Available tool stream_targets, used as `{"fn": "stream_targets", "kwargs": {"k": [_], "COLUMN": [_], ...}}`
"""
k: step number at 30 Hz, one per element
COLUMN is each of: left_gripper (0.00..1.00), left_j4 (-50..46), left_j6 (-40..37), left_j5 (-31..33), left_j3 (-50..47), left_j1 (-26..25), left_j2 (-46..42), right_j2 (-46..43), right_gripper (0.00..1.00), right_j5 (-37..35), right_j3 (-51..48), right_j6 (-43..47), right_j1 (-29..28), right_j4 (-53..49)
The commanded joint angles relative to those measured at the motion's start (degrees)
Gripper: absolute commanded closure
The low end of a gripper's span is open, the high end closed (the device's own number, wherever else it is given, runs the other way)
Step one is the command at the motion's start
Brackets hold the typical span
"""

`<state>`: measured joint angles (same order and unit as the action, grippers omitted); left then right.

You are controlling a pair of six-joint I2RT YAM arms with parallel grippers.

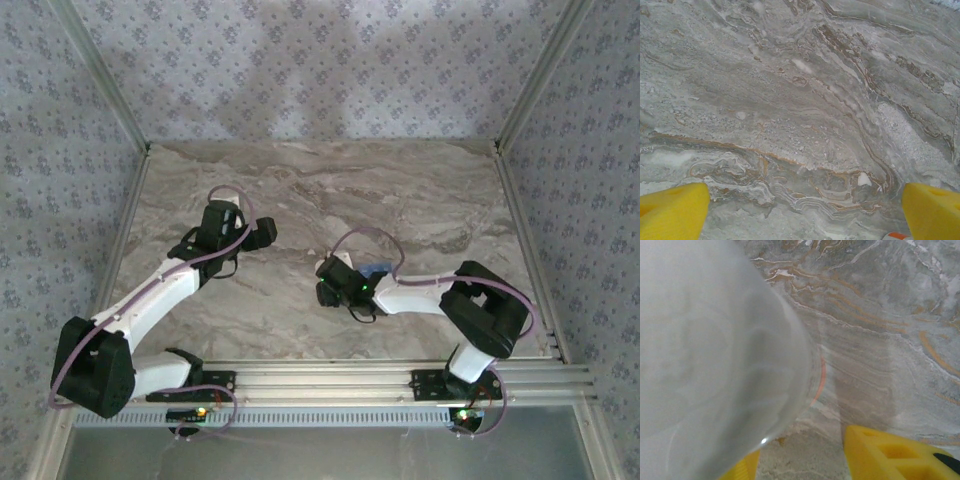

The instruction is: Sort the pills into containers

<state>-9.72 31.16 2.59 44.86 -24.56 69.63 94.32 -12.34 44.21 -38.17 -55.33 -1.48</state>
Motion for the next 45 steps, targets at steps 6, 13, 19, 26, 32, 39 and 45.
{"fn": "stream_targets", "kwargs": {"k": [6,13,19,26,32,39,45], "left_gripper": [0.02,0.02,0.02,0.02,0.02,0.02,0.02], "left_j4": [-0.3,0.4,1.5,2.0,3.3,3.9,4.3], "left_j6": [-0.3,-0.3,0.0,0.1,0.8,0.8,1.0], "left_j5": [-1.1,-1.7,-2.7,-3.4,-4.1,-4.3,-4.4], "left_j3": [0.7,0.5,0.3,0.2,-0.3,-0.6,-0.7], "left_j1": [-0.4,-0.4,-0.4,-0.4,-0.4,-0.4,-0.4], "left_j2": [-1.1,-0.6,0.4,0.8,0.8,0.8,0.3], "right_j2": [4.6,7.5,11.0,15.8,20.0,21.6,17.7], "right_gripper": [0.53,0.56,0.56,0.56,0.56,0.53,0.39], "right_j5": [0.0,1.0,1.3,2.0,3.1,5.6,9.1], "right_j3": [3.7,6.3,10.3,16.6,22.8,27.0,24.6], "right_j6": [0.2,0.3,1.0,1.7,4.6,5.7,4.6], "right_j1": [2.7,4.9,7.1,10.7,14.0,14.8,14.8], "right_j4": [3.4,4.0,4.1,3.1,2.1,0.7,1.1]}}
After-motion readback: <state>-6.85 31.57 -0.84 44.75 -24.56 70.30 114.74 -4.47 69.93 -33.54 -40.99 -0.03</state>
